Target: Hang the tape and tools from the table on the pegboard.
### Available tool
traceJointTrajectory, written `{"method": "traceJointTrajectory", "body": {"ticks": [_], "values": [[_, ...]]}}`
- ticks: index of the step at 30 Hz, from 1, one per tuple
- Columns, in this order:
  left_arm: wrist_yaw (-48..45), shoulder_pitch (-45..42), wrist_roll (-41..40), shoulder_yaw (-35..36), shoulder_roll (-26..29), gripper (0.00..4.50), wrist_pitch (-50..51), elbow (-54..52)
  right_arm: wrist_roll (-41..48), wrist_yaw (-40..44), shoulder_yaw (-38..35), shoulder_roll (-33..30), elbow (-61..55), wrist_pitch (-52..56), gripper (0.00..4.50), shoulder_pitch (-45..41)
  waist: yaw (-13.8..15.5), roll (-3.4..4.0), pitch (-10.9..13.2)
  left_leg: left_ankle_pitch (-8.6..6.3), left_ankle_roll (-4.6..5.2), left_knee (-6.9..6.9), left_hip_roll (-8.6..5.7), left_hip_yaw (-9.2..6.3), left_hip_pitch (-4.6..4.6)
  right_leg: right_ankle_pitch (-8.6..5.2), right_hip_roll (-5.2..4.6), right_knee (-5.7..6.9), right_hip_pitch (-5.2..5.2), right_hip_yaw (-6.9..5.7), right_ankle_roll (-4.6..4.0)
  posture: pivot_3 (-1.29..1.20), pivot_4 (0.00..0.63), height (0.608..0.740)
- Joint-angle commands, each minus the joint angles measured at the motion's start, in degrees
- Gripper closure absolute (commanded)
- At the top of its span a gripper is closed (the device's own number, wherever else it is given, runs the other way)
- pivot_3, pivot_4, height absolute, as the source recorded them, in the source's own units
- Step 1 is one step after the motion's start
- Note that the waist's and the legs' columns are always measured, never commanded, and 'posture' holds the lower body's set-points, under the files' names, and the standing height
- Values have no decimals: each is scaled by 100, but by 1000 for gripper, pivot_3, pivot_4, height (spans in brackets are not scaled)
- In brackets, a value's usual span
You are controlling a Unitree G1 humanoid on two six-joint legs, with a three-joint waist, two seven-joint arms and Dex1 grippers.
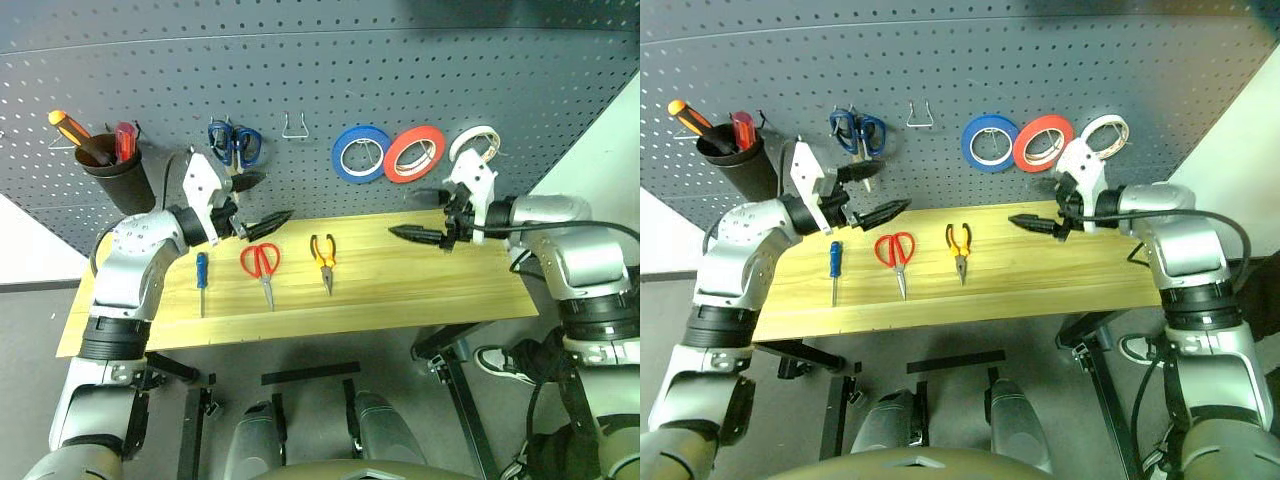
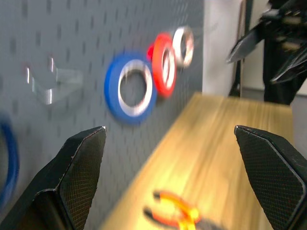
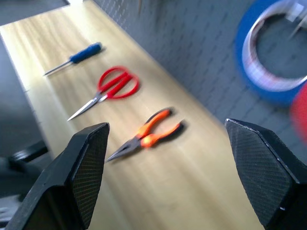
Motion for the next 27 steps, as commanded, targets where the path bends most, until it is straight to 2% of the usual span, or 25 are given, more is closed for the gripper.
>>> {"method": "traceJointTrajectory", "body": {"ticks": [1, 3, 9, 14, 21, 27], "values": [[379, 196, 310, 10, 102, 0, 178, -314, 56, -337, 58, 130, -260, 403, 248, -14, 28, 0, 0, -1, 1, 0, 0, -2, 0, 0, 1, 0, 0, 0, 0, 14, 136, 740], [555, 356, 474, -88, 117, 0, 346, -441, -28, -519, 166, 204, -220, 561, 8, -6, 79, 0, 1, -2, 3, 0, 0, -2, 0, 0, 2, 0, -1, -1, 0, 23, 143, 740], [1109, 662, 676, -160, -67, 0, 907, -738, -94, -812, 430, 436, -3, 973, 8, -176, 164, 0, 2, -7, 13, -1, -2, -3, -3, -1, 0, -4, 0, -1, -1, 40, 157, 740], [1579, 708, 609, -111, -282, 0, 1757, -1020, -226, -1212, 627, 725, 501, 1421, 8, -563, 250, 0, 3, -9, 15, -1, -2, -3, -3, -1, 2, -10, 0, -1, -1, 46, 169, 740], [1937, 675, 557, 55, -264, 0, 2701, -1364, -267, -2051, 435, 1560, 1532, 2340, 8, -1359, 237, 3, 17, -11, 19, -12, 0, -5, -3, -1, 4, -16, -4, -2, -3, 50, 197, 740], [2867, 199, 394, 419, -651, 0, 4290, -1752, -386, -2796, 197, 2305, 2615, 2275, 8, -1945, 250, -7, 81, -11, 19, -23, -1, -14, -10, -1, 1, -36, -2, -8, -3, 59, 246, 740]]}}
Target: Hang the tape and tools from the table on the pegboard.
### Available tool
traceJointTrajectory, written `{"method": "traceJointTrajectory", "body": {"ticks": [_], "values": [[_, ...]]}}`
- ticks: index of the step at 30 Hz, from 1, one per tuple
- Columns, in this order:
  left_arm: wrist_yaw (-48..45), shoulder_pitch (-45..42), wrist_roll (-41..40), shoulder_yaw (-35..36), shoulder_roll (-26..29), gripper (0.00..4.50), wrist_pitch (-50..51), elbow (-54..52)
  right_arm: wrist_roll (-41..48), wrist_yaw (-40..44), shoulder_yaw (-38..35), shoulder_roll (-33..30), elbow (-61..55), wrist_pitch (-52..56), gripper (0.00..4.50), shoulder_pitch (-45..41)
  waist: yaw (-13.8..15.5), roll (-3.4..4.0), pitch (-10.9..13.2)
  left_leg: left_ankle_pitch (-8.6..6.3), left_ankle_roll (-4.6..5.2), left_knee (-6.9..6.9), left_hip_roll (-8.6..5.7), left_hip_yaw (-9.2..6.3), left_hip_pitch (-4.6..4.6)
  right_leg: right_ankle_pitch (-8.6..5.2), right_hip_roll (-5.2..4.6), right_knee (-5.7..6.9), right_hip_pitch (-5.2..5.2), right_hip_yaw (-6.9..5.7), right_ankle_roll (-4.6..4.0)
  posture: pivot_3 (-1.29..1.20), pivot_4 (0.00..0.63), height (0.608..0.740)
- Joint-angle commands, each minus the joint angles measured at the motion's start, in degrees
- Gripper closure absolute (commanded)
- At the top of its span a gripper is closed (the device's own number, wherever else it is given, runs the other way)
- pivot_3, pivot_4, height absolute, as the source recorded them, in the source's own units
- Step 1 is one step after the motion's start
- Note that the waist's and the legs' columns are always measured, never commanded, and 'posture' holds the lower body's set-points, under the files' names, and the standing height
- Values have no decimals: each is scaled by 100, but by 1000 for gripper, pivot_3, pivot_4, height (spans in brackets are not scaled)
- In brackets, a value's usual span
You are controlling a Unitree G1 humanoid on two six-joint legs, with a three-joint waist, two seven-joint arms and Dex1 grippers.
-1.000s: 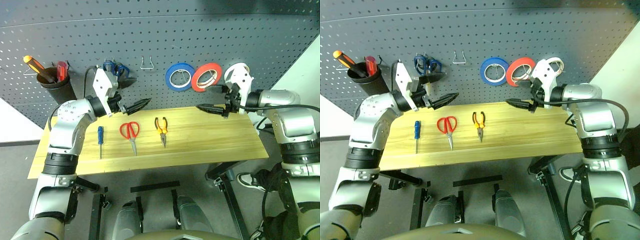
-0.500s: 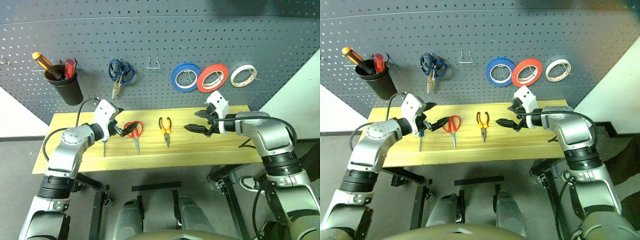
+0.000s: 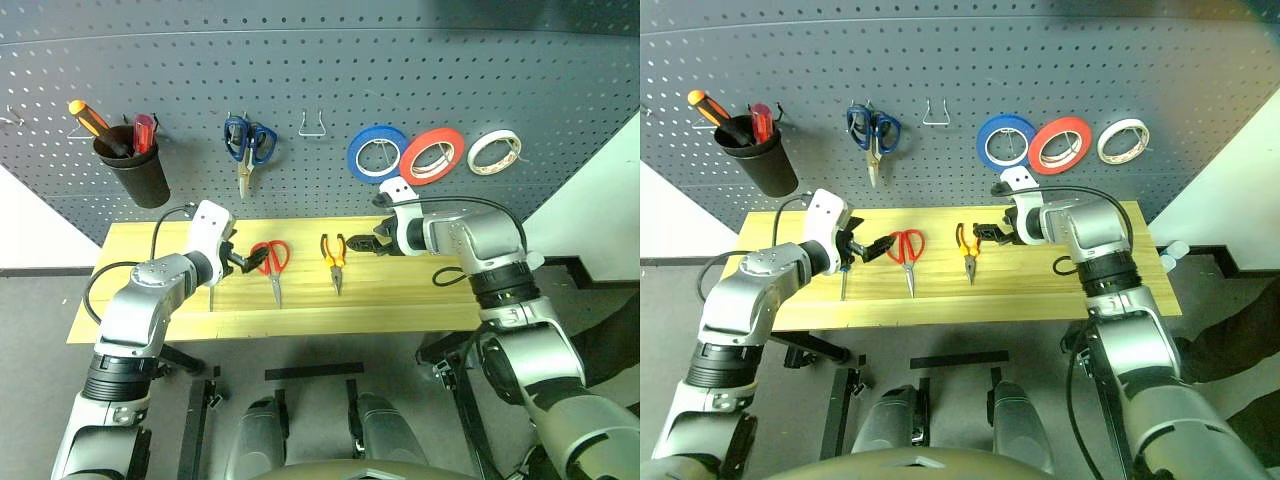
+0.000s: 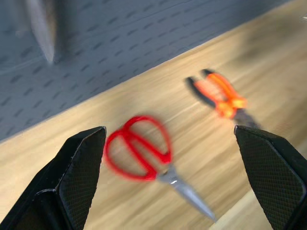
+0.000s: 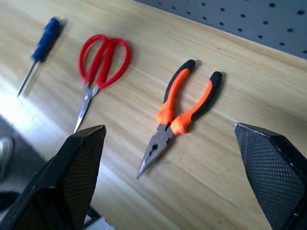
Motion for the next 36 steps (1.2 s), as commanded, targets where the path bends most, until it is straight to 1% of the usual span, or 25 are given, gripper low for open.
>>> {"method": "traceJointTrajectory", "body": {"ticks": [1, 2, 5, 11, 13, 15, 17, 19, 21, 24, 28, 36], "values": [[359, -257, -180, 244, -124, 0, 818, -515, -87, -281, -153, 194, 361, -143, 8, -297, 1, 0, 26, 0, 0, -4, 0, -1, -2, 0, -1, -5, 0, -1, 0, 59, 246, 740], [378, -297, -216, 237, -127, 0, 996, -597, -130, -383, -173, 291, 606, -227, 8, -408, 1, 0, 47, 0, 0, -11, -3, -2, -3, 0, -5, -10, 0, -1, 0, 63, 268, 740], [252, -350, -352, 174, -40, 0, 1246, -744, -255, -635, -221, 540, 1372, -568, 8, -720, -20, 3, 151, 1, -1, -29, -6, -1, 0, 0, -11, -24, -2, -2, 0, 70, 293, 740], [-508, -302, -857, 204, 403, 0, 1300, -820, -478, -796, -258, 774, 2418, -1223, 8, -1108, -41, 7, 404, 4, -7, -56, 4, 1, -9, -1, -7, -25, -27, -4, -4, 81, 333, 740], [-821, -261, -934, 210, 606, 0, 1027, -689, -499, -784, -303, 841, 2639, -1368, 8, -1207, -48, 7, 445, 12, -21, -55, 5, 6, -37, -1, -10, -26, -54, -3, -4, 87, 348, 740], [-1208, -165, -1040, 256, 775, 0, 646, -593, -517, -794, -346, 908, 2842, -1517, 8, -1296, -43, 12, 488, 27, -48, -49, 5, 10, -89, -1, -10, -18, -115, -3, -4, 89, 354, 740], [-1627, 13, -1017, 193, 1034, 0, 203, -506, -542, -812, -371, 970, 3014, -1638, 8, -1375, -39, 12, 552, 28, -50, -52, 5, 15, -90, -1, -13, -19, -118, -3, -4, 90, 363, 740], [-2091, 253, -819, 56, 1313, 0, -572, -355, -558, -838, -412, 1039, 3175, -1751, 8, -1458, -46, 14, 596, 28, -50, -55, 6, 21, -91, -1, -14, -21, -123, -3, -4, 91, 367, 740], [-2332, 385, -750, 12, 1443, 0, -992, -178, -578, -869, -448, 1103, 3310, -1840, 8, -1524, -38, 18, 627, 28, -49, -58, 6, 25, -91, -1, -14, -23, -126, -3, -4, 89, 368, 740], [-2556, 501, -723, 8, 1547, 0, -1382, 24, -618, -965, -515, 1197, 3497, -1911, 8, -1614, -26, 20, 676, 27, -48, -58, 7, 29, -93, -1, -17, -23, -127, -3, -5, 90, 368, 740], [-2790, 483, -710, 54, 1528, 0, -1882, 186, -679, -1235, -588, 1322, 3721, -1982, 8, -1728, -26, 16, 717, 26, -47, -56, 6, 32, -94, -1, -20, -22, -129, -3, -4, 95, 366, 740], [-2991, 458, -538, 24, 1644, 0, -2413, 530, -1060, -1827, -455, 1480, 4067, -2177, 8, -1880, -42, 14, 727, 26, -46, -62, 11, 49, -99, -1, -20, -20, -145, 0, -4, 106, 355, 740]]}}
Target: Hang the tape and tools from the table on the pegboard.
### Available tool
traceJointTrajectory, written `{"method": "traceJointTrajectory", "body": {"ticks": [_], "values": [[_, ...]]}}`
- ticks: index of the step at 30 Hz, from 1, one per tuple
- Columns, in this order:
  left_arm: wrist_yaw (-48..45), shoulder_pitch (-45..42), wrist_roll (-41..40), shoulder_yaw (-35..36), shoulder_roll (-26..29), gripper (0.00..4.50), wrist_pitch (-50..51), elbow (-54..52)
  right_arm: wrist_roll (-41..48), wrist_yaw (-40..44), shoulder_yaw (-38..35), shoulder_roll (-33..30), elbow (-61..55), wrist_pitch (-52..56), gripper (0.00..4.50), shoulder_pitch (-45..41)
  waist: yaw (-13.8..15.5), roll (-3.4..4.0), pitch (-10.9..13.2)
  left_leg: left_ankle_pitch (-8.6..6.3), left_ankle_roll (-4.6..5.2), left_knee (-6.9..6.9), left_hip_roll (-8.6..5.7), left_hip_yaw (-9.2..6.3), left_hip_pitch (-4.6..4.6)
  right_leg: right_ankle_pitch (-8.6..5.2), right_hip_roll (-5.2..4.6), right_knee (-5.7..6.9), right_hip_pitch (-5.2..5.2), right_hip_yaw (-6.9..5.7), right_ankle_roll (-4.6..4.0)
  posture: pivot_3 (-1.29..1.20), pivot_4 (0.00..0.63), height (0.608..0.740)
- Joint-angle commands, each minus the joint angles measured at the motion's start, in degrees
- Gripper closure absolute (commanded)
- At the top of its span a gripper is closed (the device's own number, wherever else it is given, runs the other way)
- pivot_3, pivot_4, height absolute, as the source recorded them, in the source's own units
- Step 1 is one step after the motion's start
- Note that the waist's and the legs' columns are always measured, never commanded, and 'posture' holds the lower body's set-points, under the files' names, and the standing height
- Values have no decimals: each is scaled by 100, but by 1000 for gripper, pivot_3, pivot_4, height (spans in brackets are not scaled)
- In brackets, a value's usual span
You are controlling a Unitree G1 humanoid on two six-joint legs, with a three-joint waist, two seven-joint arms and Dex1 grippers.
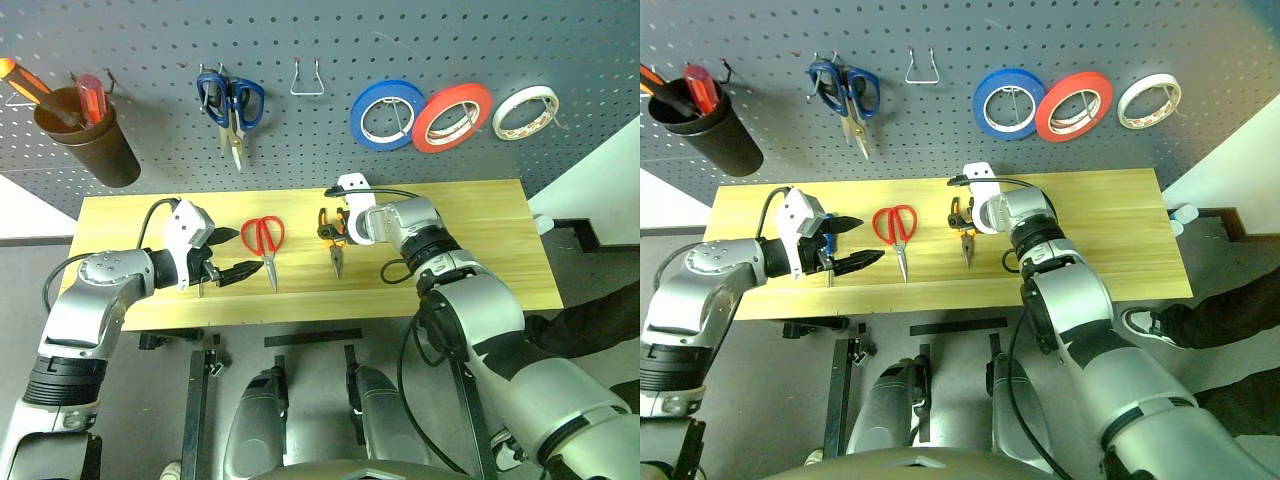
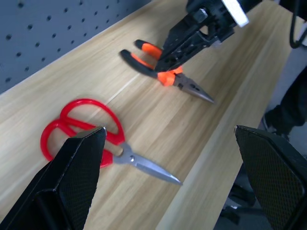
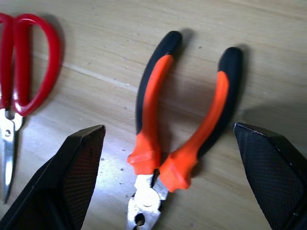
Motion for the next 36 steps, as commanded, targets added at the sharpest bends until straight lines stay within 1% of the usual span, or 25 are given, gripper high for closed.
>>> {"method": "traceJointTrajectory", "body": {"ticks": [1, 5, 11, 14, 17, 22, 35, 36], "values": [[8, -49, 120, 67, 41, 0, -308, 72, -164, -309, -12, 71, 108, -103, 8, -132, 6, 0, 0, 0, 0, -1, 1, 1, 0, 0, 1, 0, 0, 0, 0, 107, 353, 740], [65, -139, 110, 102, -58, 0, -470, 239, -301, -303, 89, 227, 239, 162, 8, -258, 4, 0, 0, 0, 0, 0, 2, 8, -4, 0, -2, 0, -4, 0, 0, 105, 343, 740], [68, -131, 183, 94, -83, 0, -680, 418, -290, -342, 17, 537, 240, 191, 8, -397, 2, 0, 0, 0, -1, -4, 7, 19, -8, 0, 1, 8, -22, 0, 0, 108, 332, 740], [65, -92, 225, 80, -58, 0, -758, 443, -385, -417, 88, 637, 306, 195, 8, -404, 5, -1, -1, 1, -2, 4, 7, 23, -33, 1, -2, 18, -48, 0, -1, 112, 331, 740], [63, -74, 283, 58, -39, 0, -814, 456, -523, -506, 175, 664, 366, 143, 8, -383, 7, -1, -1, 2, -3, 5, 6, 28, -48, 1, -4, 18, -61, -1, -1, 115, 328, 740], [116, -133, 276, 97, -80, 0, -790, 399, -840, -251, 497, 693, 464, -40, 8, -266, 1, -1, -1, 3, -4, 6, 5, 36, -54, 1, -4, 19, -67, -3, -1, 123, 323, 740], [183, 6, 230, 155, -54, 0, -738, 216, -1060, -188, 581, 759, 704, -416, 8, -258, 8, -1, -1, 3, -6, 6, 6, 38, -54, 1, -4, 19, -68, -4, -1, 142, 326, 740], [190, 13, 228, 160, -51, 0, -735, 211, -1065, -183, 574, 762, 719, -407, 186, -267, 12, -1, -1, 3, -6, 6, 6, 38, -54, 1, -4, 20, -68, -4, -1, 142, 326, 740]]}}
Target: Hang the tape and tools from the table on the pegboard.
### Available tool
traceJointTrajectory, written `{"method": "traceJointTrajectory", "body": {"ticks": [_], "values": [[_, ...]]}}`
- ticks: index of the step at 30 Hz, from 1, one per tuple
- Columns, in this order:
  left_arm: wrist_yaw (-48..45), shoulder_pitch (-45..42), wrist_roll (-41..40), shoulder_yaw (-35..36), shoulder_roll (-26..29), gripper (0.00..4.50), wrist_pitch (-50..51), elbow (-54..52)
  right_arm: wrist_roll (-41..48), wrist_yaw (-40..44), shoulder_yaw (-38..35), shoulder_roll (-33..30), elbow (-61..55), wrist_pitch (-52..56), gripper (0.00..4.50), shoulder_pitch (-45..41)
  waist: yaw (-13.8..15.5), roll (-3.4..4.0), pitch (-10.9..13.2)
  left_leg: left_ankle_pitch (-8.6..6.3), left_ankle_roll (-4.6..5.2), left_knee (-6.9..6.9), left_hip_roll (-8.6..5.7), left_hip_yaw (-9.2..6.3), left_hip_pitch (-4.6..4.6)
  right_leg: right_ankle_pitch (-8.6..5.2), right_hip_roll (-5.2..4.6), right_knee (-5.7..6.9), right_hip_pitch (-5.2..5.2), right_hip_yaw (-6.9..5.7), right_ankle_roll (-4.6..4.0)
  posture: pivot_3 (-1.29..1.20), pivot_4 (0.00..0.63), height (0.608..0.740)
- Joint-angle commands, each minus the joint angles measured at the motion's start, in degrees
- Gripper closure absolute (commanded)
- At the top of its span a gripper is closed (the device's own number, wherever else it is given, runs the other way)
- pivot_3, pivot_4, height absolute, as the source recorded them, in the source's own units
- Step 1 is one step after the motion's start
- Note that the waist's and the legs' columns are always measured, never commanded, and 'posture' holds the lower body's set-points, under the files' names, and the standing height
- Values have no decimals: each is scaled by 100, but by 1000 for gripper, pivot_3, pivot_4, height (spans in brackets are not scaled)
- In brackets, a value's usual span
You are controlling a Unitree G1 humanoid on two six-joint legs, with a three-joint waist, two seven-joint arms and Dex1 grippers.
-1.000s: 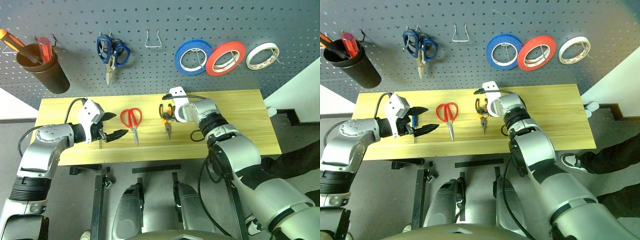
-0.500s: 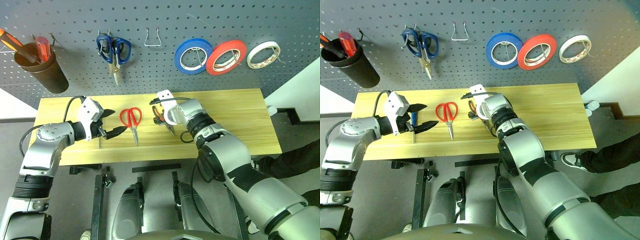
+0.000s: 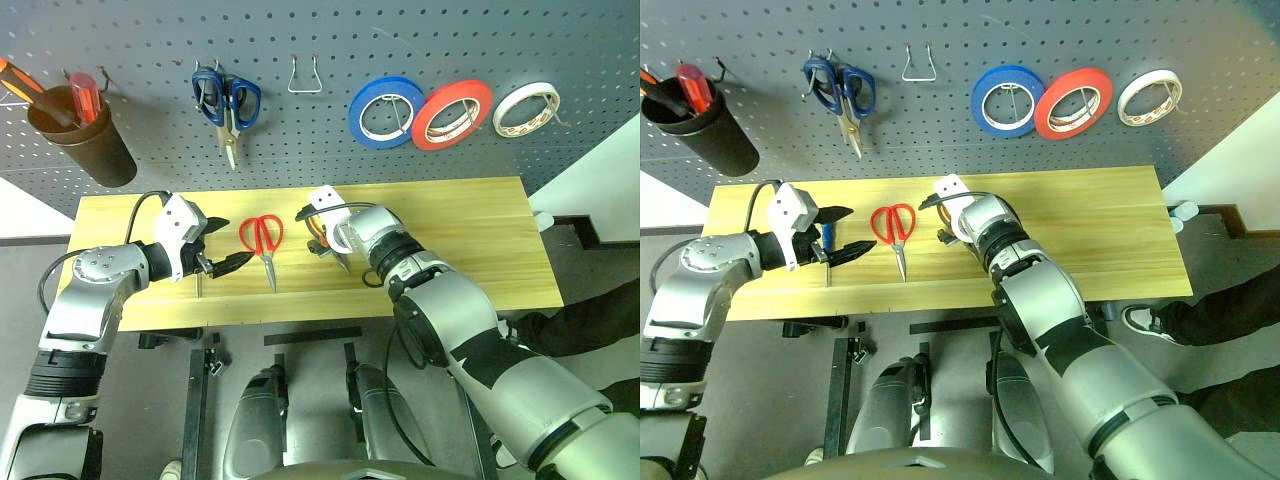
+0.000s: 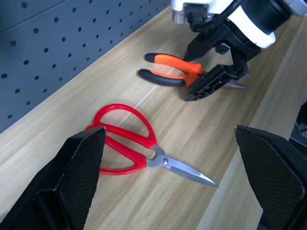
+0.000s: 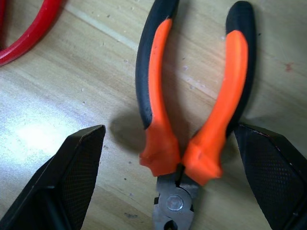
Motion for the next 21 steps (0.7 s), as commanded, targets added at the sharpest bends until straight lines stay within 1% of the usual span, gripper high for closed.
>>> {"method": "traceJointTrajectory", "body": {"ticks": [1, 2, 4, 5, 6, 8, 9, 14, 17, 19, 21], "values": [[26, 48, -51, 151, 48, 0, -13, -200, -66, 14, 0, 73, 67, -41, 382, -20, 7, 0, 0, 0, -1, 0, 0, 0, 0, 0, 0, 0, 0, -1, 0, 142, 326, 740], [31, 53, -51, 153, 51, 0, -11, -203, -68, 2, -14, 78, 75, -37, 551, -29, 8, 0, 0, 1, -2, 0, 0, 0, 0, 0, 0, 1, 0, -2, 0, 142, 326, 740], [47, 61, -46, 151, 55, 0, -6, -208, -69, -19, -44, 91, 87, -30, 1100, -47, 6, 0, 0, 2, -3, 1, 0, 1, 0, 0, 0, 3, 0, -2, 0, 142, 326, 740], [54, 63, -48, 150, 53, 0, -3, -212, -67, -33, -59, 96, 91, -22, 1515, -53, 4, 0, 0, 2, -4, 2, 0, 1, 0, 0, 0, 3, 0, -2, 0, 142, 326, 740], [59, 64, -51, 148, 50, 0, 1, -218, -69, -37, -65, 100, 94, -18, 1742, -57, 2, 0, 0, 2, -4, 1, 0, 0, 0, 0, 0, 3, 0, -2, 0, 142, 326, 740], [65, 73, -56, 141, 41, 0, 4, -235, -82, -36, -63, 100, 98, -12, 2351, -54, 1, -1, -1, 2, -4, 1, 0, 1, 0, 0, 0, 3, 0, -2, 0, 141, 324, 740], [67, 76, -54, 135, 38, 0, 2, -239, -94, -25, -53, 93, 99, -6, 2414, -47, 0, -1, -1, 2, -4, 1, 0, 0, 0, 0, 1, 4, 0, -2, 0, 141, 324, 740], [54, 87, -43, 122, 37, 0, -28, -229, -140, 57, -12, -20, 77, -1, 2412, 3, 4, -2, -2, 3, -5, 1, 0, 1, 0, 0, 1, 4, 0, -2, 0, 142, 313, 740], [-21, 110, -96, 137, 45, 0, -67, -291, -206, 301, 83, -130, -19, 6, 2413, 10, 15, -2, -2, 3, -5, 1, 0, 1, 0, 0, 0, 4, 0, -2, 0, 146, 304, 740], [-143, 153, -267, 236, 46, 0, -79, -410, -183, 771, 149, -310, -324, 196, 2413, -29, 20, -4, -5, 3, -6, 2, -1, 1, 0, 0, 0, 4, 1, -2, 0, 143, 282, 740], [-296, 227, -465, 375, 43, 0, -150, -515, -142, 1338, 276, -538, -893, 474, 2413, 34, 31, -4, -5, 5, -9, 3, 0, 0, -7, 0, 0, 4, -1, -4, 0, 132, 264, 740]]}}
